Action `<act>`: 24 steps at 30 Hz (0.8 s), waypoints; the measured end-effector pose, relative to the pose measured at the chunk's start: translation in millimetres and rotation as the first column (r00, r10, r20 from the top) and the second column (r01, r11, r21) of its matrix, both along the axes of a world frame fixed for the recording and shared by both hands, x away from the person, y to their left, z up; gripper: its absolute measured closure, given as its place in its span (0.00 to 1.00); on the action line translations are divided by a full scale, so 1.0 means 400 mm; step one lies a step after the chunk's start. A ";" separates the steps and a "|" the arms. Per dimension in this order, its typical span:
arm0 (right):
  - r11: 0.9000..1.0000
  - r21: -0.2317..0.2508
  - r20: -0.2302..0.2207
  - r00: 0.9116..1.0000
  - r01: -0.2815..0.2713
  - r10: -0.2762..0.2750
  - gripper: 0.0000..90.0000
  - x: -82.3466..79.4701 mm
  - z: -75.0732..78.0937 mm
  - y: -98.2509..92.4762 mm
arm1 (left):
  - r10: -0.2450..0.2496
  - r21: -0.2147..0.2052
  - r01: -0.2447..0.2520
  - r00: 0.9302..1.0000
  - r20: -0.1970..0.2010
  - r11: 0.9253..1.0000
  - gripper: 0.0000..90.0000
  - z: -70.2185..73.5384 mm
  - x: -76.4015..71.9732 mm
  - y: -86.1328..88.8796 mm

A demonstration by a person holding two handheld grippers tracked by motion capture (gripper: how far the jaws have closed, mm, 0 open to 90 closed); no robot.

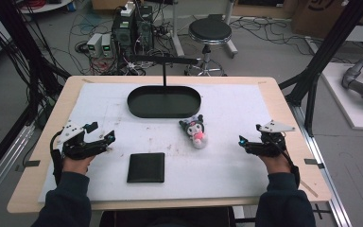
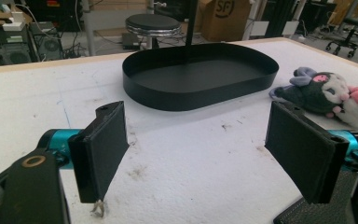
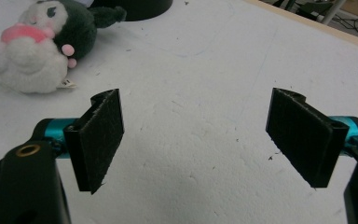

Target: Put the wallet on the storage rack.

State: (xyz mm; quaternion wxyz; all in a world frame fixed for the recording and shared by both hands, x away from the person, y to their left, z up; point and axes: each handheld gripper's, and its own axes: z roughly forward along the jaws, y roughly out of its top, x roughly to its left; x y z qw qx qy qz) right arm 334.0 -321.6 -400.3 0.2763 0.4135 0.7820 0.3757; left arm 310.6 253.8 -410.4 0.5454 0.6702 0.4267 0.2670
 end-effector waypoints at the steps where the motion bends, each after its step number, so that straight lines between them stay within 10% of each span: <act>1: 1.000 -0.002 0.000 1.000 0.000 0.000 0.22 0.000 0.000 0.000 | 0.000 0.000 0.000 1.000 0.000 1.000 0.23 0.000 0.000 0.000; 13: 1.000 0.009 -0.006 1.000 -0.003 0.003 0.22 0.001 -0.011 -0.011 | -0.113 -0.016 0.113 0.992 -0.059 0.993 0.32 -0.018 0.024 -0.026; 22: 1.000 -0.024 0.004 1.000 -0.016 0.016 0.22 -0.010 -0.008 0.000 | -0.252 -0.039 0.249 0.960 -0.121 0.968 0.37 -0.032 0.031 -0.066; 24: 0.999 -0.029 0.002 1.000 -0.024 0.024 0.22 -0.011 -0.007 0.009 | -0.290 -0.015 0.291 0.944 -0.160 0.956 0.41 -0.042 0.026 -0.072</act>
